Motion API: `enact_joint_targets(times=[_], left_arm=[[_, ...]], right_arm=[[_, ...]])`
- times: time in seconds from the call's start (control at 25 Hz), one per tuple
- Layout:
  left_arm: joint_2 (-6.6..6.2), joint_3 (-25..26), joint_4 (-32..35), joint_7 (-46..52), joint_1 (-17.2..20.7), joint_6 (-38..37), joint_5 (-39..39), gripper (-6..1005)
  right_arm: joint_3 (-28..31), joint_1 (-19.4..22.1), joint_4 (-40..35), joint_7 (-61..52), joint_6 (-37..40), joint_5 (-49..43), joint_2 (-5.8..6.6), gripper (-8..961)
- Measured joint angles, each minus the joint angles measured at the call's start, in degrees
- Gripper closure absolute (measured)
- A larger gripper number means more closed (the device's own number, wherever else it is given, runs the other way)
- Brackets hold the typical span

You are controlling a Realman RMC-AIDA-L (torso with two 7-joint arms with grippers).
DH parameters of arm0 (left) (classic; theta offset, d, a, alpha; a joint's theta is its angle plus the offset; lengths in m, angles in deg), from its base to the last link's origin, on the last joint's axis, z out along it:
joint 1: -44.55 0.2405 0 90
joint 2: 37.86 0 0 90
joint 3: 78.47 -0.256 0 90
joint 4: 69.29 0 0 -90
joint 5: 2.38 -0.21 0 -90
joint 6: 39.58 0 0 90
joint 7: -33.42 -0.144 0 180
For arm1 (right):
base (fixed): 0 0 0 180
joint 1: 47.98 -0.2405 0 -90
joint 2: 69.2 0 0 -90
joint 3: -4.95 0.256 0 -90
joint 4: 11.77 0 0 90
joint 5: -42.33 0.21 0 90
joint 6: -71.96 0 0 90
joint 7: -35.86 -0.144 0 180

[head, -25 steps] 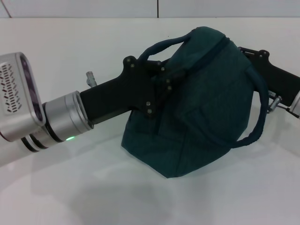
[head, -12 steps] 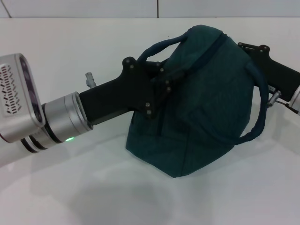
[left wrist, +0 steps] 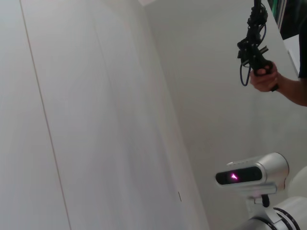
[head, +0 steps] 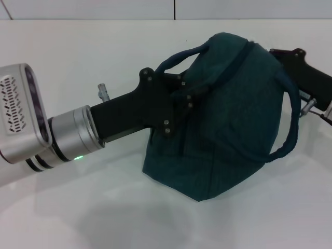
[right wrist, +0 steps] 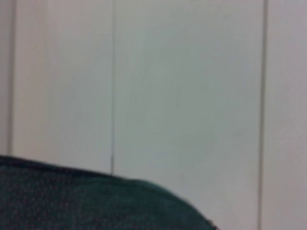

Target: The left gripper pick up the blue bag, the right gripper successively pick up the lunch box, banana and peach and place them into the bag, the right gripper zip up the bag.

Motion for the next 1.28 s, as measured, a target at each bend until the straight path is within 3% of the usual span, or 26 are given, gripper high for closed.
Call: enact_joint_targets(times=[0.16,0.48,0.88,1.28], left_arm=[[0.0,0.1,0.0,0.2,0.0,0.0,0.2,950],[0.0,0.7,-0.3,1.0,0.1,0.2,0.8,949],[0.31,0.7,0.0,2.8,0.5,1.5,2.5,949],[0.52,0.8,4.9,2.2,4.9,3.0,7.5,920]], right_arm=[[0.0,0.4,0.7,0.2,-1.3,1.8,0.21,932],[0.1,1.0,2.0,-0.1,-6.0,1.8,0.3,923],[-0.3,2.0,3.0,-3.4,-3.1,1.3,0.46,881],[1.6,3.9,2.3,-7.6,-0.9,1.6,1.04,839]])
